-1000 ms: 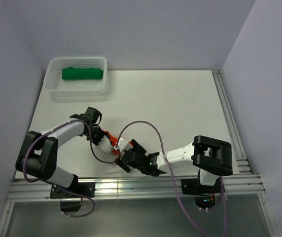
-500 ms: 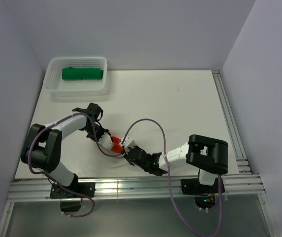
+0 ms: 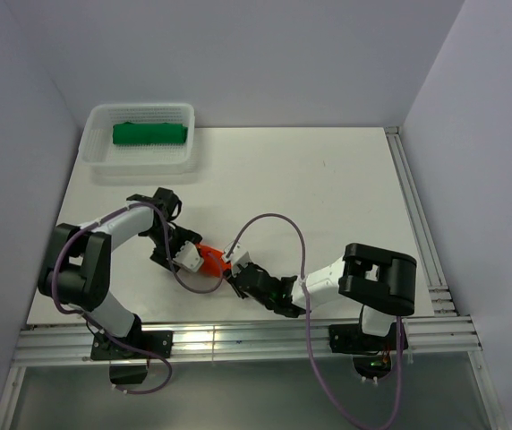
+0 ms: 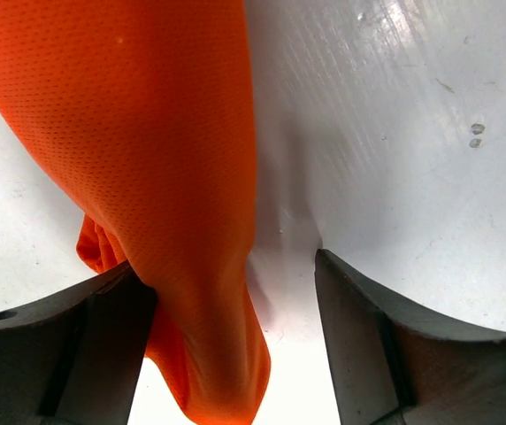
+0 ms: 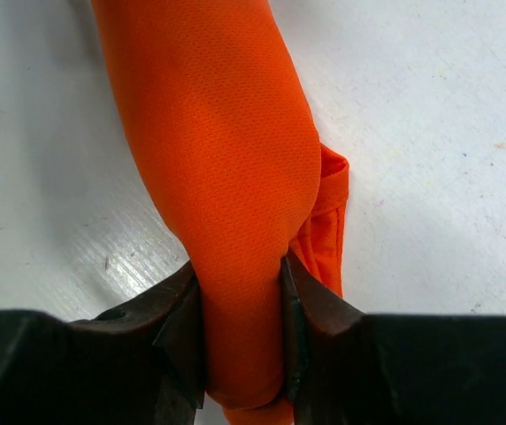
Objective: Roll the t-shirts
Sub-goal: Roll the tshirt
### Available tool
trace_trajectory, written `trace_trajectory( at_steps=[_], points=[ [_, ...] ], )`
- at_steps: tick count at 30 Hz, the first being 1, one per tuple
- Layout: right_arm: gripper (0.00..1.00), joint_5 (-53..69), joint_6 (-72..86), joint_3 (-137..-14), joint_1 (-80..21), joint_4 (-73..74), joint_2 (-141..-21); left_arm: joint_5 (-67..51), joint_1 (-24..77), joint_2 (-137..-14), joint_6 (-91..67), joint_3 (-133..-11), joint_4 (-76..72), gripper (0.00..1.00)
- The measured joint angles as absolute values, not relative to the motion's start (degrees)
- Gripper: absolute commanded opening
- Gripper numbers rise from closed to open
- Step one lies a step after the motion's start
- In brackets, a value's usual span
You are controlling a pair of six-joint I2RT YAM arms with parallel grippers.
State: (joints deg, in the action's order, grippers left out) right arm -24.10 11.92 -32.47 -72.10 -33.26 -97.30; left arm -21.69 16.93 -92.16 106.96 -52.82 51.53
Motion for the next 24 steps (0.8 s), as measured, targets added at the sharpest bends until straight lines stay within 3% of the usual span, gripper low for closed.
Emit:
trace_trajectory(
  at_steps=[8, 13, 15, 16, 19, 23, 24],
  points=[
    [0.28, -24.77, 11.92, -32.80, -72.66, -31.03, -96.57, -24.62, 15.77, -94.19, 106.69, -54.33, 51.16, 0.75],
    [0.27, -26.96, 12.25, -33.47, -73.84, -28.93, -96.44, -26.35, 15.38, -95.18, 105.27, -55.00, 50.48, 0.69],
    [0.26, -28.03, 12.34, -34.02, -74.61, -27.57, -96.49, -27.03, 15.40, -95.96, 104.25, -55.81, 50.15, 0.62],
    [0.26, -28.53, 12.38, -34.30, -75.02, -26.98, -96.53, -27.40, 15.40, -96.57, 103.83, -56.42, 50.02, 0.52],
    [0.25, -29.69, 12.86, -34.76, -75.64, -25.85, -96.62, -28.40, 15.46, -98.32, 102.52, -58.50, 49.45, 0.38],
    [0.18, -30.52, 13.69, -34.76, -75.96, -25.63, -96.60, -28.99, 15.46, -99.33, 100.71, -59.61, 49.23, 0.35],
    [0.11, -30.61, 13.87, -34.76, -75.99, -25.56, -96.57, -29.02, 15.49, -99.24, 100.38, -59.51, 48.95, 0.34]
  ],
)
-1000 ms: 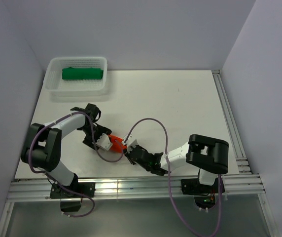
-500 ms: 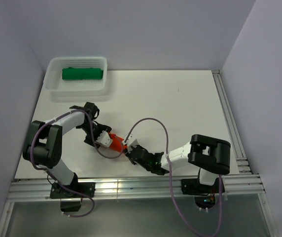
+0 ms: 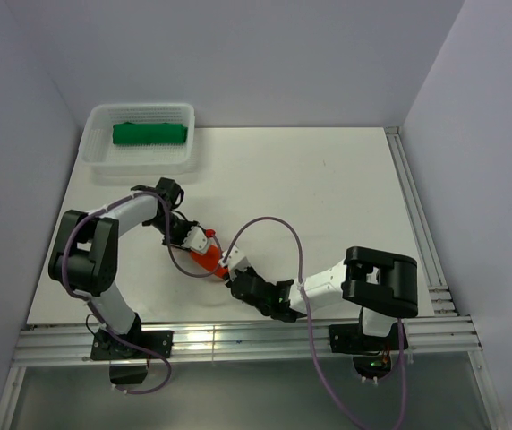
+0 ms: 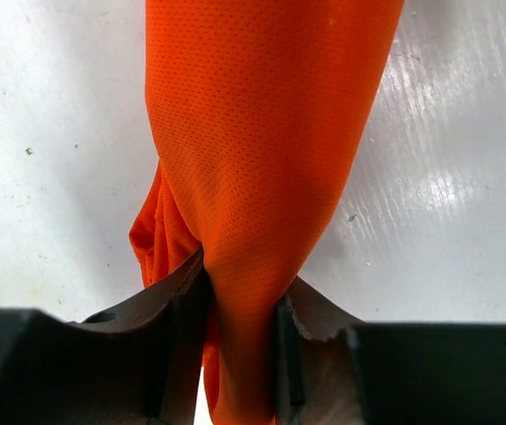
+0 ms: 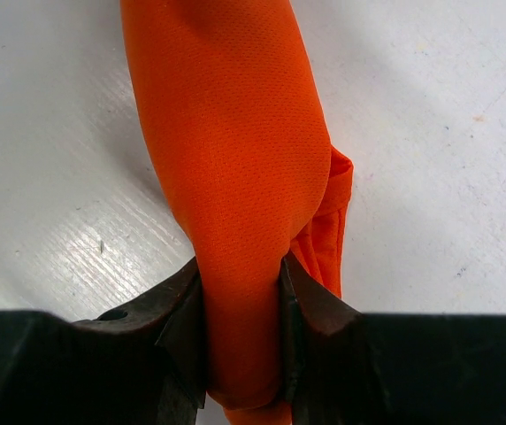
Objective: Roll the t-shirts
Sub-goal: Roll the tshirt
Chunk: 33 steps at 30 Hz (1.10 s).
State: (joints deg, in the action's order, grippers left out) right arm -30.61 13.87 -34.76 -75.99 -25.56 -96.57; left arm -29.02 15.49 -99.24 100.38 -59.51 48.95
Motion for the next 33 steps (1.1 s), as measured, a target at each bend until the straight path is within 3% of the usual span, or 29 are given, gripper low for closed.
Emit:
trace_trajectory(
  at_steps=[3, 6, 7, 10, 17, 33],
  points=[
    [0.02, -30.68, 13.96, -34.76, -76.01, -25.30, -96.53, -29.06, 15.51, -98.43, 99.15, -58.41, 47.37, 0.33],
    [0.00, -30.76, 14.00, -35.18, -76.01, -24.56, -96.53, -29.04, 15.57, -98.00, 97.73, -57.84, 46.28, 0.22],
    [0.00, -30.79, 14.00, -35.33, -76.01, -24.32, -96.53, -28.99, 15.62, -98.00, 97.30, -57.84, 46.09, 0.14],
    [0.00, -30.87, 14.06, -35.55, -75.99, -23.73, -96.49, -28.93, 15.68, -98.04, 95.50, -58.04, 45.89, 0.00],
    [0.00, -29.30, 12.93, -37.12, -73.56, -19.57, -95.04, -29.10, 15.84, -99.94, 88.31, -61.39, 47.03, 0.00],
    [0.00, -12.03, 7.11, -43.88, -57.65, -13.43, -93.71, -28.62, 13.13, -107.18, 79.59, -72.75, 51.81, 0.00]
  ],
)
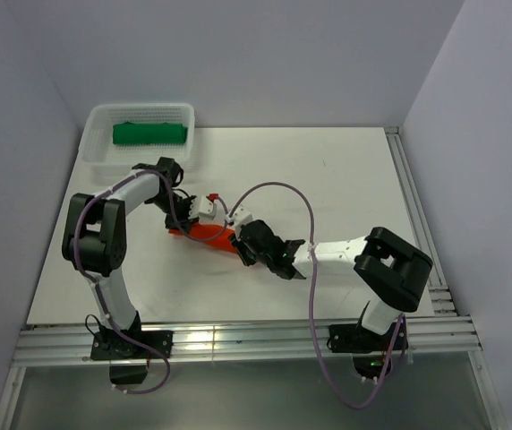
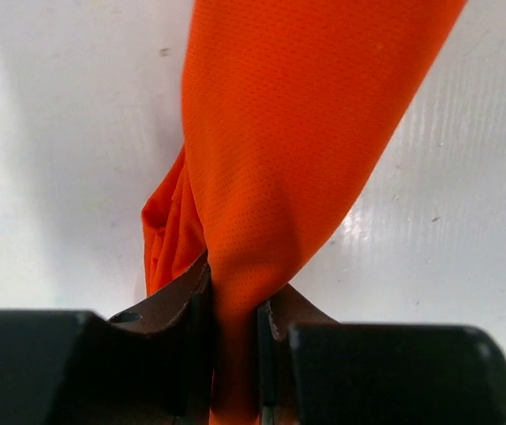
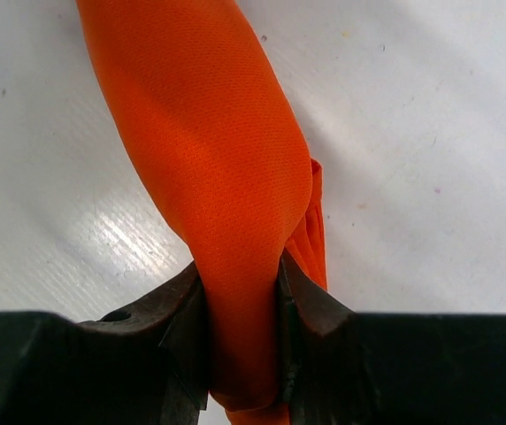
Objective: Roll the t-shirts
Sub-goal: Roll the tshirt
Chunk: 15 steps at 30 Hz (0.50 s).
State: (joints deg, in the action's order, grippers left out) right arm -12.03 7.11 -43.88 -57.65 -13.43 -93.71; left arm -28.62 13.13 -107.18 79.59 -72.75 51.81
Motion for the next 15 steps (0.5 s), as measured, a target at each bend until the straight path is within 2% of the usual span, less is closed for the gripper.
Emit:
trace_trajectory(
  at_steps=[6, 15],
  points=[
    [0.00, -7.57, 6.02, -45.54, -54.59, -13.89, -93.84, -27.88, 12.49, -109.78, 78.15, -79.83, 55.96, 0.00],
    [0.00, -1.04, 6.46, -46.78, -54.00, -13.32, -96.01, -25.98, 11.57, -111.35, 79.81, -80.05, 62.46, 0.00]
  ],
)
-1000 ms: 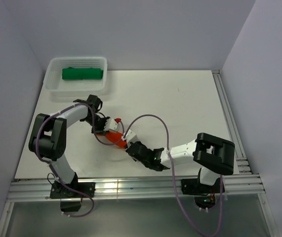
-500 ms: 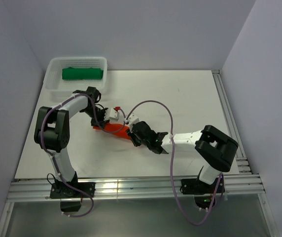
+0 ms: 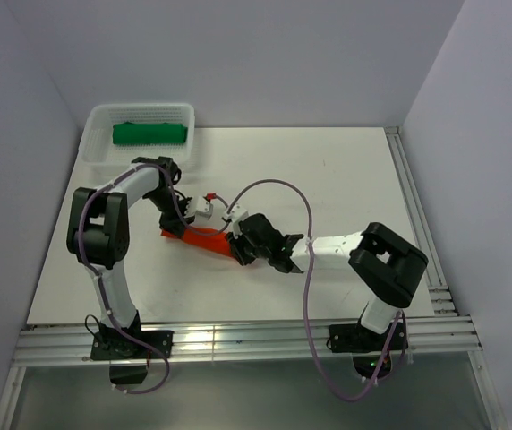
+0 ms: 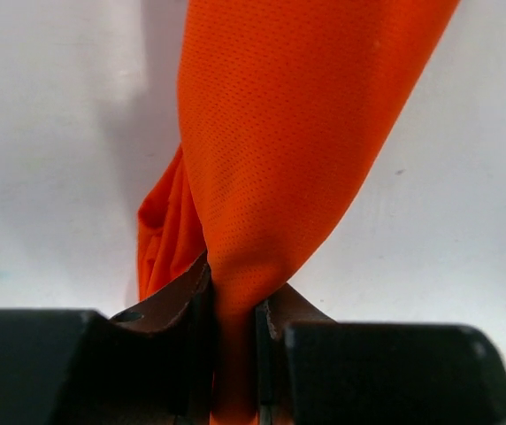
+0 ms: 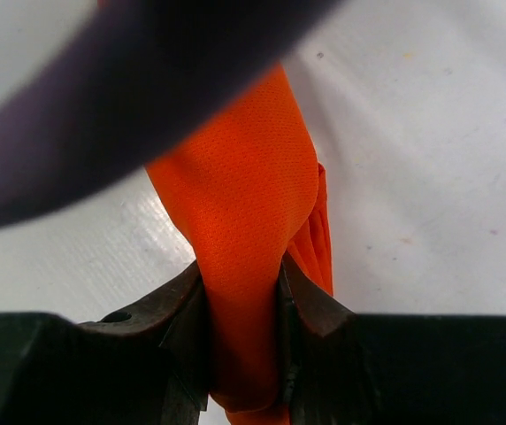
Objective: Roll the t-shirts
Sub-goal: Roll the tshirt
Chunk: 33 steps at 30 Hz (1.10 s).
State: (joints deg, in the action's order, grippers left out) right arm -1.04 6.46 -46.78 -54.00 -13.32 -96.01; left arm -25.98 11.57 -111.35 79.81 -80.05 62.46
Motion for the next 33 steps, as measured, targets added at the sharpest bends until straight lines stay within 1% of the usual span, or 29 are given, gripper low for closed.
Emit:
trace_trajectory(
  at_steps=[7, 16, 22, 24, 25, 27, 30, 31, 33],
  points=[
    [0.00, 2.94, 10.63, -41.25, -54.52, -19.33, -96.03, -26.87, 11.70, -111.70, 82.65, -77.45, 64.49, 0.00],
    [0.00, 10.31, 16.51, -38.81, -54.72, -22.94, -96.03, -26.11, 11.73, -112.36, 83.35, -77.03, 68.31, 0.00],
    [0.06, 15.22, 20.64, -37.36, -54.72, -25.47, -96.64, -25.56, 11.97, -113.86, 83.33, -77.41, 71.50, 0.00],
    [0.14, 16.03, 21.69, -36.97, -54.72, -25.96, -96.68, -25.41, 12.01, -114.63, 83.33, -77.87, 72.99, 0.00],
    [0.20, 16.16, 21.98, -36.86, -54.72, -26.00, -96.64, -25.36, 12.03, -114.85, 83.33, -77.95, 73.52, 0.00],
    [0.40, 16.19, 22.81, -36.36, -54.72, -26.17, -96.33, -25.26, 12.10, -115.26, 83.33, -78.02, 74.63, 0.00],
    [0.48, 15.59, 23.55, -34.87, -54.72, -25.23, -94.17, -24.80, 12.62, -115.63, 83.37, -77.52, 76.18, 0.00],
    [0.54, 15.11, 23.57, -34.20, -54.72, -24.23, -92.68, -24.56, 12.84, -115.79, 83.35, -77.47, 76.69, 0.00],
    [0.58, 13.63, 23.33, -33.63, -54.72, -21.23, -90.21, -24.08, 13.13, -116.29, 83.33, -77.47, 77.76, 0.00]
  ],
)
